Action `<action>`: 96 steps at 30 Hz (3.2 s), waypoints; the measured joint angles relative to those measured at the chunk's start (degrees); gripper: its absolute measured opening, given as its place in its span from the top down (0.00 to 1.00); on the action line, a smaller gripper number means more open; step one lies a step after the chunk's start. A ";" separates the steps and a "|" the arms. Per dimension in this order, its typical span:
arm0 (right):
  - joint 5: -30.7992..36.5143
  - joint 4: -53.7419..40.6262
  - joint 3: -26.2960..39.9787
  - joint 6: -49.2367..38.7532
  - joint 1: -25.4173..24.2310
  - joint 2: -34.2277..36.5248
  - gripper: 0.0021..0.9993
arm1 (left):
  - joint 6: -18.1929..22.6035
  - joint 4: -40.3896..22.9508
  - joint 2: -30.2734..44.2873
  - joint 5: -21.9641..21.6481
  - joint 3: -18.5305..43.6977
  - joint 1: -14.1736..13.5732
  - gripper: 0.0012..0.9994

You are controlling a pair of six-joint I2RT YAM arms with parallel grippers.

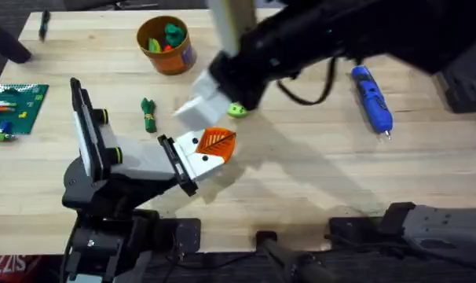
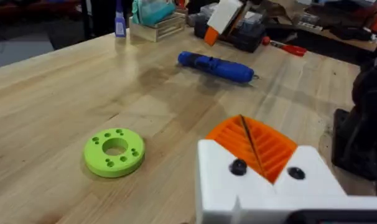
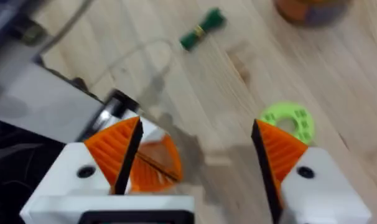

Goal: Pick up the gripper from the table and insert it into the empty holder that is missing its gripper. Then pick up a screw, insert it into the mounting hole, and use the screwdriver to tighten it. Finally, clean up the table by picking up the vegetable and placing it into the bucket.

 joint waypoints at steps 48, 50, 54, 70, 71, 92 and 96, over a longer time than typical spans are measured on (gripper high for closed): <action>10.41 3.87 -16.22 -14.67 -61.17 17.77 0.01 | 0.00 0.00 0.00 0.03 0.00 0.00 0.99; 11.35 3.24 -15.04 -15.17 -60.83 19.28 0.01 | 0.00 0.00 0.00 0.01 0.00 0.00 0.99; 13.22 3.05 -14.00 -15.92 -59.87 20.33 0.01 | 0.00 0.00 0.00 0.01 0.00 0.00 0.99; 14.85 3.70 -13.79 -18.80 -59.61 20.66 0.90 | 0.00 0.00 0.00 -0.03 0.00 0.00 0.99; 14.93 3.59 -13.79 -18.66 -59.64 20.77 0.96 | 0.00 0.00 0.00 -0.03 0.00 0.00 0.99; 12.47 -13.30 -13.16 -12.79 -59.65 3.64 0.98 | 0.00 0.00 0.00 -0.03 0.00 0.00 0.99; 6.52 -16.06 -12.92 -12.40 -59.65 -5.03 0.98 | 0.00 0.00 -0.02 -0.03 0.00 0.00 0.99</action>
